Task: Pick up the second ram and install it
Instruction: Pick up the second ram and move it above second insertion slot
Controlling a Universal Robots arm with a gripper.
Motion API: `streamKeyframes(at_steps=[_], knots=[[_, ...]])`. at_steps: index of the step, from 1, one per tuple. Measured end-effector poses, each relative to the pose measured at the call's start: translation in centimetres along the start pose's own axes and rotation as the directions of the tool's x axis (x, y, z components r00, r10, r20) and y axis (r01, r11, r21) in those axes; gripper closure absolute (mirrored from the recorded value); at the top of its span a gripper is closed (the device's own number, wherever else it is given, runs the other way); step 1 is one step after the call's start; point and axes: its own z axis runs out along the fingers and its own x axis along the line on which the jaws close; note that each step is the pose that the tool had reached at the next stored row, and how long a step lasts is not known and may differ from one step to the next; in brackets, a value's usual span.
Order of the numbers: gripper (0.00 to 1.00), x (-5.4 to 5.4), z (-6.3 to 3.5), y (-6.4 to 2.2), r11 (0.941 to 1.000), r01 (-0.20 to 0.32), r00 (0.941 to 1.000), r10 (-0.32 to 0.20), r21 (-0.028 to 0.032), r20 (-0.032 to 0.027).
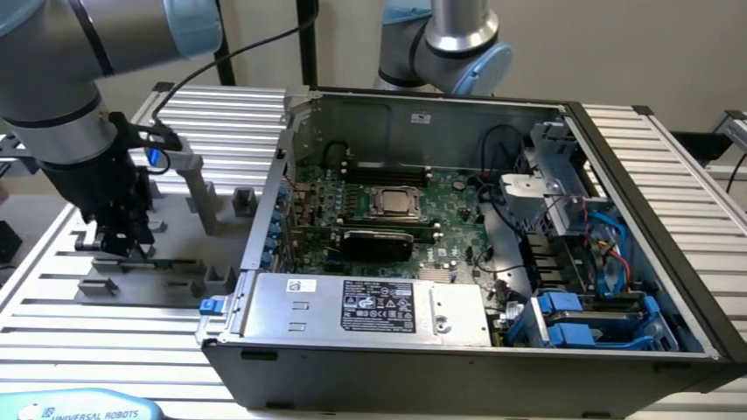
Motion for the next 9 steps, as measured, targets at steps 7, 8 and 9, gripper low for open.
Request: streamKeyframes(at_steps=[7, 8, 9], knots=[[0.64, 0.3, 1.17, -0.17, 1.0, 0.0, 0.9999, 0.0, 0.0004, 0.0119], [0.64, 0.3, 1.28, -0.18, 1.0, 0.0, 0.9999, 0.0, 0.0005, 0.0151], [0.64, 0.3, 1.38, -0.19, 1.0, 0.0, 0.9998, 0.0, 0.0007, 0.0187]])
